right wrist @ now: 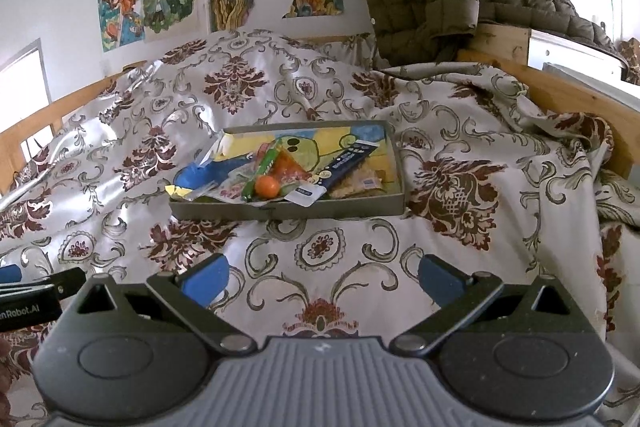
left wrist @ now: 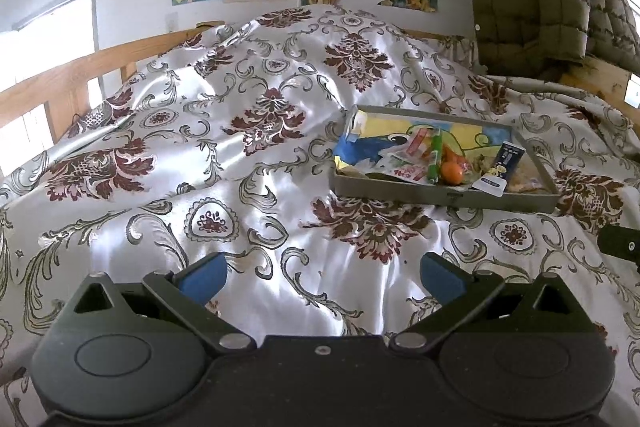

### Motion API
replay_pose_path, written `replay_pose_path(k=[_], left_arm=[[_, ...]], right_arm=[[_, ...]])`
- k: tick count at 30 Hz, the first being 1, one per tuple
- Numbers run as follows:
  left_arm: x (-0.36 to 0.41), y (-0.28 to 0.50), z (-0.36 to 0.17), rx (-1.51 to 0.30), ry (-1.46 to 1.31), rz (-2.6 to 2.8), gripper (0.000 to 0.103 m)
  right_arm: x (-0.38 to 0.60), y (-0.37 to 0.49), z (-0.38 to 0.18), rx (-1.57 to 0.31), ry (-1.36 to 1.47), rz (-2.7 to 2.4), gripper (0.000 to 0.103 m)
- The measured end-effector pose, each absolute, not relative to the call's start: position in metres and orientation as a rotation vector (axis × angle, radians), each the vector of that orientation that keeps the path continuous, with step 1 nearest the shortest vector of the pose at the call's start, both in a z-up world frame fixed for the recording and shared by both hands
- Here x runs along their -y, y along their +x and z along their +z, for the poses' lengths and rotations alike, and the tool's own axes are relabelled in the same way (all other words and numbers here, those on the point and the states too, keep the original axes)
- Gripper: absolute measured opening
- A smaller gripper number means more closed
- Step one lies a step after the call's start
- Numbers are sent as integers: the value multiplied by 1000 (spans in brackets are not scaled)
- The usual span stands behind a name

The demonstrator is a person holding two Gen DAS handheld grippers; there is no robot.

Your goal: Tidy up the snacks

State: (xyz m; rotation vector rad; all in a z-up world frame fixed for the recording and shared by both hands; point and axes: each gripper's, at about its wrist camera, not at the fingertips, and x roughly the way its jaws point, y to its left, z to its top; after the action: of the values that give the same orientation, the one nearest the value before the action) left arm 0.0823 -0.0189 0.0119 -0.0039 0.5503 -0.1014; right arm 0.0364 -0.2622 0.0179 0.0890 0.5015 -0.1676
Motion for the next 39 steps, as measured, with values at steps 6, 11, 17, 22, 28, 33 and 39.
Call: replay_pose_path(k=[6, 11, 17, 22, 28, 33, 39], left_arm=[[20, 82, 11, -554, -3, -103, 102], [18, 82, 6, -561, 4, -104, 102], [18, 82, 6, -561, 4, -104, 102], [18, 82, 6, -562, 4, -106, 102], [18, 83, 7, -562, 4, -105, 102], [18, 83, 6, -564, 5, -103, 102], [17, 83, 5, -564, 5, -104, 102]], right_arm=[[262, 36, 18, -502, 90, -168, 103], [263, 36, 17, -506, 90, -168, 103], [263, 36, 16, -509, 89, -168, 103], [264, 37, 14, -512, 89, -167, 103], [264, 37, 11, -516, 85, -168, 103], [264, 37, 12, -517, 85, -168, 103], [263, 37, 13, -518, 84, -168, 103]])
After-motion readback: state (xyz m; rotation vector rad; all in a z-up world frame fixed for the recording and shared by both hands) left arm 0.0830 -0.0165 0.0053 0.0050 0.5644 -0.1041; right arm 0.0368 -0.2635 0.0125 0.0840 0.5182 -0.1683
